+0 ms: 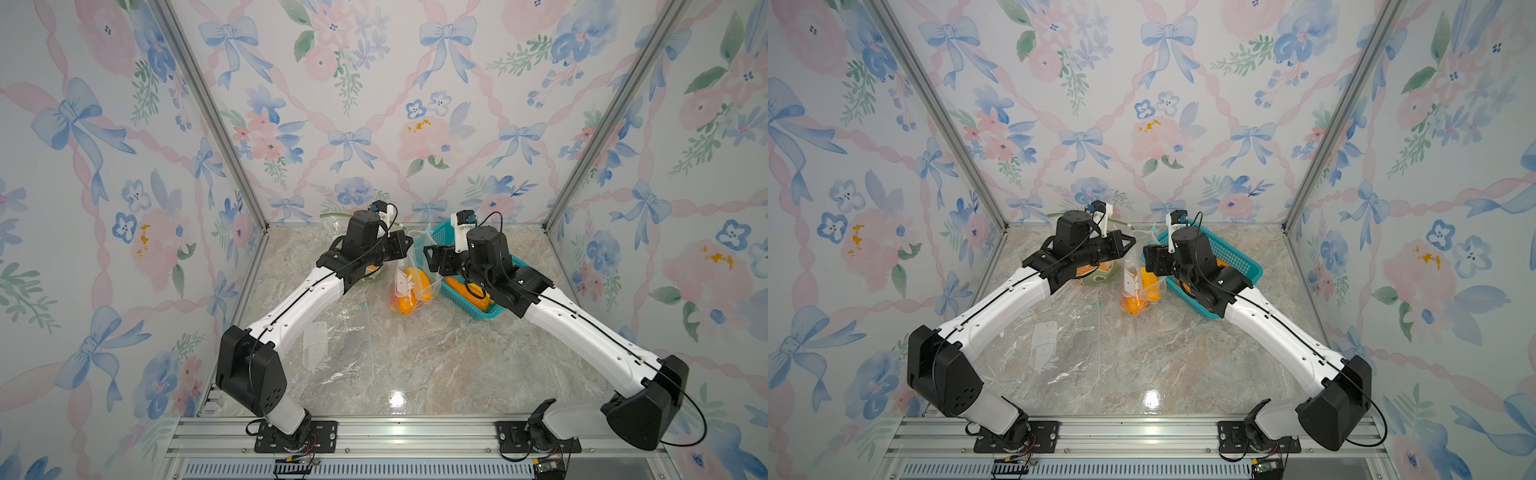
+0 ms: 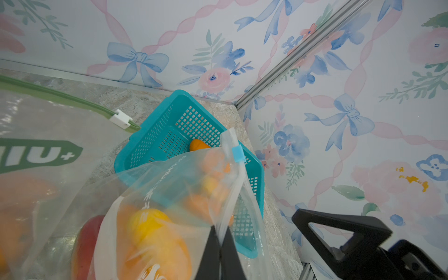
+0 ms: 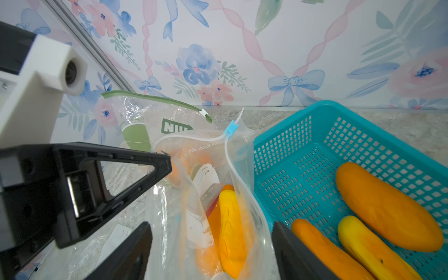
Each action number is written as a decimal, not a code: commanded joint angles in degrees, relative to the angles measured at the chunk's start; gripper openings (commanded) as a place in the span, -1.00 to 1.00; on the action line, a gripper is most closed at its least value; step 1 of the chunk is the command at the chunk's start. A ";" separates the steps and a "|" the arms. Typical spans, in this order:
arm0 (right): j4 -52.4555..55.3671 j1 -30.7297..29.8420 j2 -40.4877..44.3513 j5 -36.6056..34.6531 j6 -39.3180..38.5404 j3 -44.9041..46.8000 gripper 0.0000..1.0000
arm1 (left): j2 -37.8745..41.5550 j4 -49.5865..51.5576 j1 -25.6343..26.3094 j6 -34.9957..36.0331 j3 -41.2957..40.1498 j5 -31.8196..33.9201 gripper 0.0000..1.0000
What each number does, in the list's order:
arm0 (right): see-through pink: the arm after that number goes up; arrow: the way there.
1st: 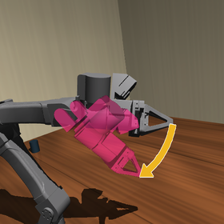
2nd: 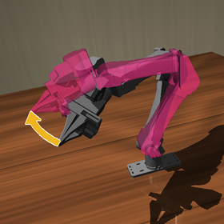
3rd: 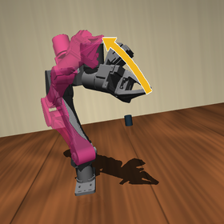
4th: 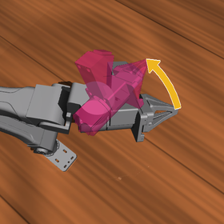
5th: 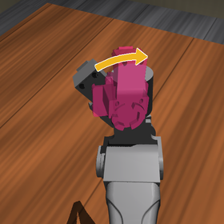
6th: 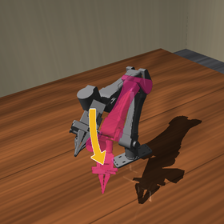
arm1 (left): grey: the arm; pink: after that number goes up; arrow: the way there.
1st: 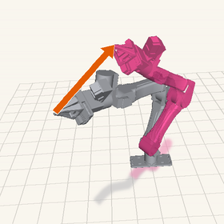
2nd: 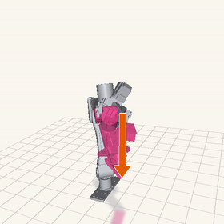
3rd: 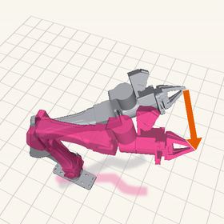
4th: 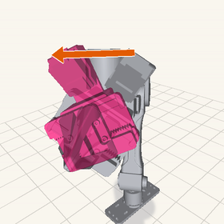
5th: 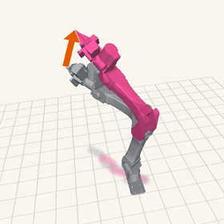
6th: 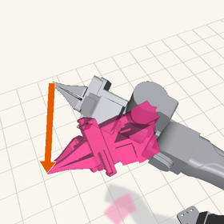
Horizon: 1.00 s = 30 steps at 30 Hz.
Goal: Place the mango in a zip-top bag and seal the zipper
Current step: Adjust the zipper food storage bag at the center of the board.
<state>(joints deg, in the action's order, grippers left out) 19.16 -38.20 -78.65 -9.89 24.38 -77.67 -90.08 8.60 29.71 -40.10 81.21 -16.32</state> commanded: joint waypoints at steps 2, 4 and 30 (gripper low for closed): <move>5.05 2.14 0.74 -1.53 5.20 0.26 0.49 | 0.96 -1.45 0.35 1.08 0.37 0.76 -1.00; 5.32 2.60 0.37 -0.95 6.21 0.57 0.44 | 1.14 -1.45 0.42 1.15 0.31 0.80 -1.00; 3.68 2.50 -10.25 3.13 6.16 -1.01 -1.00 | 0.97 -2.11 0.43 0.61 0.34 -0.62 -1.00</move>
<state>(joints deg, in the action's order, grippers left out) 21.28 -35.05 -87.72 -7.27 33.39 -75.40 -90.06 8.23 29.98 -40.10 81.21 -16.36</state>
